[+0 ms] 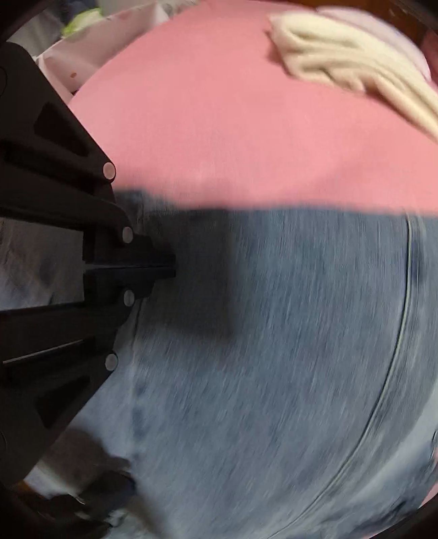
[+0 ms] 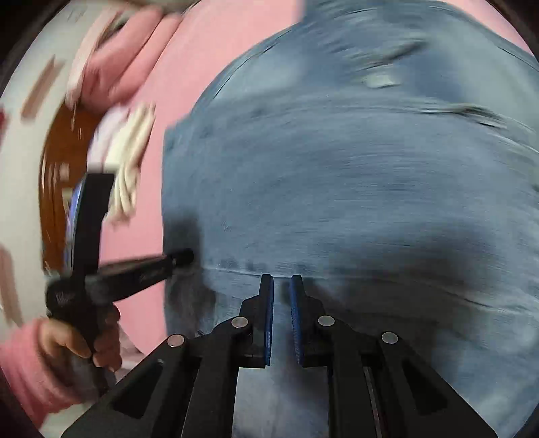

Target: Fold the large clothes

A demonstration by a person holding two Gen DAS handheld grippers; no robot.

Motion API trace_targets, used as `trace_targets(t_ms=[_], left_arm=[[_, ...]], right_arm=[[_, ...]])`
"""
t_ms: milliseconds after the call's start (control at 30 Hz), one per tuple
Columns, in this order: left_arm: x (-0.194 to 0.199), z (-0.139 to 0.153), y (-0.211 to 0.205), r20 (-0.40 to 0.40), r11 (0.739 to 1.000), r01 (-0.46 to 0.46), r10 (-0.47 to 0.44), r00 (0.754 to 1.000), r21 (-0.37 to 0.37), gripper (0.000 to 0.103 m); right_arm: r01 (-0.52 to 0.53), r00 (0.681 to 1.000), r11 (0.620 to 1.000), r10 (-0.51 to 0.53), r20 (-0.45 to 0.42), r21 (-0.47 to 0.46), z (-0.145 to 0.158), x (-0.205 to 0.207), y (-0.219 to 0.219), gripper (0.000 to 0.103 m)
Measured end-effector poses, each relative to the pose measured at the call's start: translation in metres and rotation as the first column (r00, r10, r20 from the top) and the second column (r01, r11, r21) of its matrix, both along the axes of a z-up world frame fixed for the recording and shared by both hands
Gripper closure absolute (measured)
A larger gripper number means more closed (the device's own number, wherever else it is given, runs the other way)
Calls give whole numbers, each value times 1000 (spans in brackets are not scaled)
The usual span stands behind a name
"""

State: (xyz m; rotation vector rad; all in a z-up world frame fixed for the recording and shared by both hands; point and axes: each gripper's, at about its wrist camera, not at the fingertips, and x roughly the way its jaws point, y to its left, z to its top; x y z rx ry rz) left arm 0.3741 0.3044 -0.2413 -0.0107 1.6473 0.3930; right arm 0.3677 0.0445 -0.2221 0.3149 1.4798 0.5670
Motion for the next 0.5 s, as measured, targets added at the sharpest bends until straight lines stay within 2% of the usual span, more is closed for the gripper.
trace_targets(t_ms=[100, 167, 233, 300, 333, 400, 433, 467, 500], left_arm=[[6, -4, -6, -16, 998, 28, -27, 1000, 50, 102], [11, -5, -5, -16, 998, -1, 2, 1000, 67, 102], [16, -4, 2, -10, 996, -50, 51, 999, 79, 102], [20, -4, 12, -30, 986, -30, 35, 999, 163, 100], [22, -6, 21, -42, 985, -27, 34, 999, 172, 100], [22, -13, 47, -97, 974, -68, 91, 991, 216, 101], [20, -12, 60, -87, 978, -113, 130, 988, 176, 101], [19, -9, 68, -60, 981, -149, 157, 986, 124, 101], [18, -4, 72, -36, 982, -165, 169, 985, 93, 101]], right_arm=[[-59, 995, 995, 64, 70, -79, -1, -1, 30, 92], [-30, 994, 996, 39, 101, -86, 2, -4, 18, 92], [49, 991, 991, -33, 126, -123, 2, -3, -16, 92], [169, 978, 970, -143, 152, -174, -1, -6, -64, 92], [233, 966, 954, -206, 155, -187, -5, -9, -95, 103], [316, 947, 934, -300, 118, -165, -6, -11, -139, 103], [357, 933, 901, -331, 142, -247, 0, -13, -156, 103], [384, 922, 877, -347, 173, -288, 6, -14, -166, 103], [427, 903, 836, -374, 212, -345, 15, -15, -177, 103]])
